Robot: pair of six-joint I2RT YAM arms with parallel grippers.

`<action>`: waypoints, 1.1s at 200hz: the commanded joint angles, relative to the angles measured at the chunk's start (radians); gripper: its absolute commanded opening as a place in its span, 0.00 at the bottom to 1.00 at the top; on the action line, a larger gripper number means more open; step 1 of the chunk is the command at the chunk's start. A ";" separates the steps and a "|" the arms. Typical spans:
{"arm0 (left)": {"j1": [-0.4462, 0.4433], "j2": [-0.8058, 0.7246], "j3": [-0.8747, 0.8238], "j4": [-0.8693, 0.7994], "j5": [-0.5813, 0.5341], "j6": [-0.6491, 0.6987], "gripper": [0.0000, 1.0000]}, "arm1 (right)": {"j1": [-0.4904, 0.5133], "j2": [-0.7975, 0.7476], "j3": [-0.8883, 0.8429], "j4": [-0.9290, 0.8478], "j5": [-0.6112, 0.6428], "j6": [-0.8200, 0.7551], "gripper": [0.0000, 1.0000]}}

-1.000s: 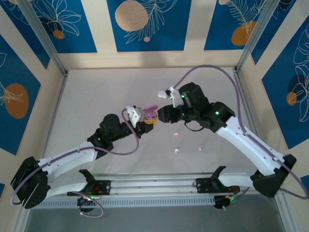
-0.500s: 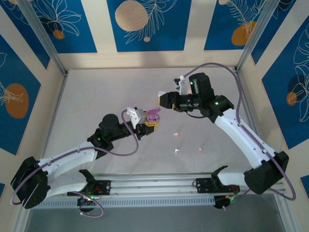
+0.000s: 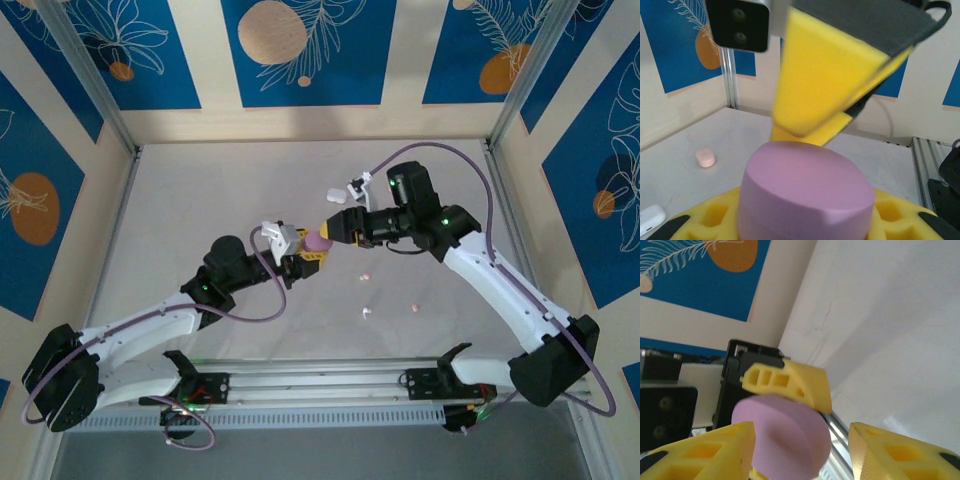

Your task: Insert the wireless bluetooth earbuds into the charging case

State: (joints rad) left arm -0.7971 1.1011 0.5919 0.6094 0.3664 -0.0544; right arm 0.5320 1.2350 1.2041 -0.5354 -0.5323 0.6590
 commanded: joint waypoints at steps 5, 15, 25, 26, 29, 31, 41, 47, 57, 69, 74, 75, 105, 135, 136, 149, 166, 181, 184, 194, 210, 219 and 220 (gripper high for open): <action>-0.016 -0.001 0.033 0.045 -0.006 -0.021 0.34 | -0.028 -0.026 -0.058 0.032 -0.093 0.022 0.53; -0.016 -0.003 0.037 0.013 -0.027 -0.021 0.34 | -0.040 -0.034 -0.071 0.022 -0.061 0.027 0.53; -0.015 -0.004 0.041 -0.030 -0.067 -0.025 0.34 | -0.058 -0.049 -0.087 0.010 -0.008 0.041 0.53; -0.015 -0.004 0.041 -0.034 -0.069 -0.025 0.34 | -0.060 -0.051 -0.090 0.009 -0.003 0.043 0.53; -0.015 -0.004 0.042 -0.049 -0.083 -0.025 0.34 | -0.066 -0.055 -0.095 0.006 0.011 0.049 0.53; -0.015 -0.005 0.042 -0.054 -0.092 -0.024 0.34 | -0.071 -0.058 -0.099 0.005 0.021 0.053 0.53; -0.013 -0.007 0.034 -0.077 -0.130 -0.024 0.34 | -0.094 -0.074 -0.122 0.000 0.064 0.072 0.53; -0.012 -0.009 0.025 -0.068 -0.143 -0.027 0.34 | -0.107 -0.080 -0.135 0.006 0.076 0.085 0.53; -0.012 -0.009 -0.003 -0.017 -0.125 -0.030 0.34 | -0.139 -0.091 -0.182 0.075 0.018 0.127 0.53; -0.013 -0.001 -0.026 0.053 -0.099 -0.040 0.34 | -0.161 -0.091 -0.235 0.208 -0.083 0.217 0.53; -0.012 0.005 -0.031 0.073 -0.088 -0.042 0.34 | -0.164 -0.087 -0.253 0.275 -0.128 0.254 0.55; -0.012 0.006 -0.032 0.076 -0.086 -0.042 0.34 | -0.164 -0.087 -0.255 0.289 -0.136 0.260 0.55; -0.012 0.039 -0.026 0.131 -0.053 -0.056 0.35 | -0.130 -0.046 -0.245 0.428 -0.258 0.308 0.61; -0.013 0.061 -0.012 0.150 -0.027 -0.067 0.35 | -0.090 0.006 -0.216 0.447 -0.337 0.306 0.65; -0.013 0.060 -0.012 0.152 -0.025 -0.068 0.35 | -0.089 0.008 -0.215 0.447 -0.340 0.305 0.65; -0.012 0.065 -0.012 0.166 -0.013 -0.071 0.36 | -0.083 0.029 -0.211 0.447 -0.345 0.306 0.64; -0.014 0.065 -0.005 0.170 0.004 -0.074 0.36 | -0.079 0.050 -0.209 0.464 -0.358 0.315 0.63; -0.013 0.065 0.000 0.171 0.018 -0.079 0.36 | -0.076 0.067 -0.206 0.493 -0.384 0.326 0.61; -0.013 0.065 0.000 0.171 0.020 -0.079 0.36 | -0.076 0.070 -0.205 0.498 -0.388 0.327 0.60; -0.013 0.065 0.002 0.172 0.024 -0.080 0.37 | -0.075 0.079 -0.202 0.514 -0.405 0.333 0.58; -0.013 0.065 0.003 0.171 0.023 -0.081 0.37 | -0.075 0.088 -0.204 0.541 -0.437 0.341 0.51; -0.012 0.064 0.003 0.168 0.022 -0.081 0.37 | -0.075 0.093 -0.207 0.563 -0.458 0.351 0.47; -0.013 0.064 0.003 0.167 0.021 -0.081 0.37 | -0.075 0.094 -0.207 0.565 -0.459 0.352 0.47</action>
State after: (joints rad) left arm -0.7975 1.1683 0.5674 0.7181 0.3496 -0.1257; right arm 0.4507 1.3128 0.9741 -0.0330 -0.9062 0.9863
